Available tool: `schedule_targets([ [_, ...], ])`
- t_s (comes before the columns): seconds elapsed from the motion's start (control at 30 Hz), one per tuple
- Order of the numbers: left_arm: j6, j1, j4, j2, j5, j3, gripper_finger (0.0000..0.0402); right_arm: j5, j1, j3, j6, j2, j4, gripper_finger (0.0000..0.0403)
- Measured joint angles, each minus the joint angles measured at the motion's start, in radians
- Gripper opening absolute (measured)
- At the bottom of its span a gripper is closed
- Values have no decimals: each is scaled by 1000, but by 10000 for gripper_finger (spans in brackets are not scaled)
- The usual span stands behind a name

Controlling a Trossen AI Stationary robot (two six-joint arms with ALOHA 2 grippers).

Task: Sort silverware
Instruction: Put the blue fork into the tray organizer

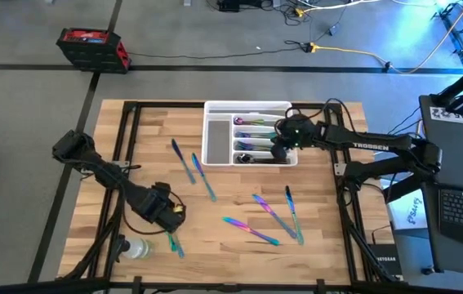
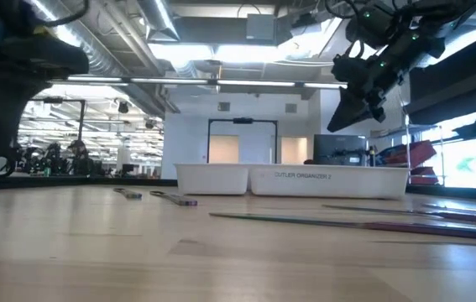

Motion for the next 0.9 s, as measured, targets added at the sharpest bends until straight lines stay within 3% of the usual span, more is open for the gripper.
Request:
schedule_targets([
  [0.17, -70, -16, -28, 0, 113, 0, 186, 34, 37, 0, 1, 10, -3, 5],
  [0.33, -82, -19, 31, 2, 156, 0, 212, 65, 48, 0, 0, 9, -1, 5],
  [0.57, -92, -19, 45, 6, 161, -25, 204, 74, 48, 0, 1, 9, -1, 5],
  [0.9, -113, -19, 259, 6, 157, -166, 179, 92, 48, 0, 19, 9, 1, 5],
])
